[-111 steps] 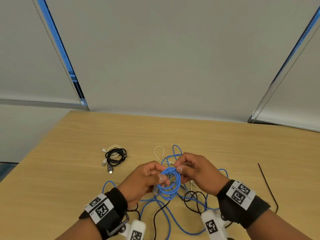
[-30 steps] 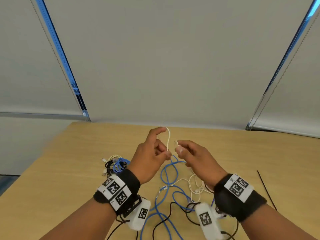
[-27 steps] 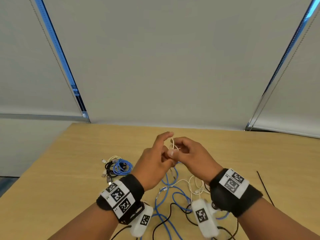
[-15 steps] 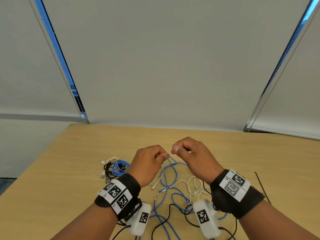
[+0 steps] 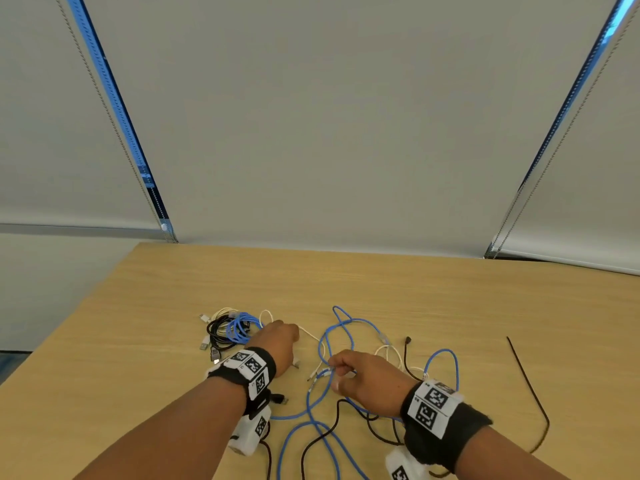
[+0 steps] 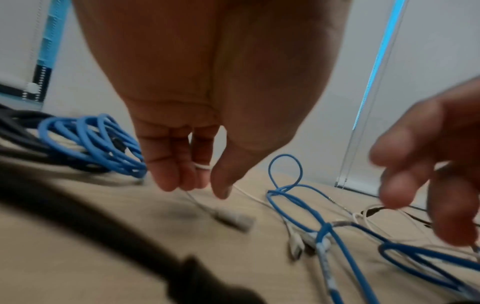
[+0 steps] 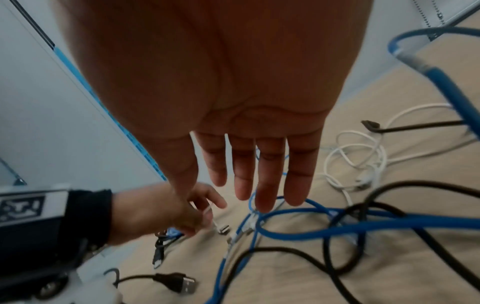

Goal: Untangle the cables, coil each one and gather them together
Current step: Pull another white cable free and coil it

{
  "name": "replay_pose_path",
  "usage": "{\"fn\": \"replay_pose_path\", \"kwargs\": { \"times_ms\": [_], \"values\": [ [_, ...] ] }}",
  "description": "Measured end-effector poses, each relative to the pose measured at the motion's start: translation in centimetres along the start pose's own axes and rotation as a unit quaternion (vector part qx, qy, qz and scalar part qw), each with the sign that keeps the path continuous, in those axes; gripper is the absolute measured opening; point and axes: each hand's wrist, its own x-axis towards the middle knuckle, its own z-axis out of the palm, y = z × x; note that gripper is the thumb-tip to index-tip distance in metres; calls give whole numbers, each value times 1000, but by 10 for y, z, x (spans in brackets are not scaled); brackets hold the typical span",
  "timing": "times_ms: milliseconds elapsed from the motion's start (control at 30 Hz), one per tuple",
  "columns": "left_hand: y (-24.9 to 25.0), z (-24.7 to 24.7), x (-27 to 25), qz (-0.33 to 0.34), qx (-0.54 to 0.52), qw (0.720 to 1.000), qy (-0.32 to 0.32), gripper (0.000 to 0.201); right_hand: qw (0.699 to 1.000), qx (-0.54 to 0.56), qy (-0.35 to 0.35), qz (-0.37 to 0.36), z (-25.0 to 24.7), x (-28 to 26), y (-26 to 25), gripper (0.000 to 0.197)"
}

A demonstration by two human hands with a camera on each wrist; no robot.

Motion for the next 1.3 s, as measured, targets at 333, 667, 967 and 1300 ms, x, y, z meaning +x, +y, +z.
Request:
{"fn": "replay_pose_path", "kwargs": {
  "times_ms": [333,667,967,1300],
  "values": [
    [38,-71,-54,230,-135,948,173,20,978,40,182,-95,-31,13,-27,32],
    [-14,-74,-54,91,-263,940,196,15,903,180,373,-112,-123,-12,-28,14],
    [19,-71,-65,119,-407,896,130,20,937,-105,309,-127,-98,-17,-30,58],
    [35,-86,-84,115,-749,652,35,30,978,48,160,-128,-57,-12,-34,14]
  ]
}}
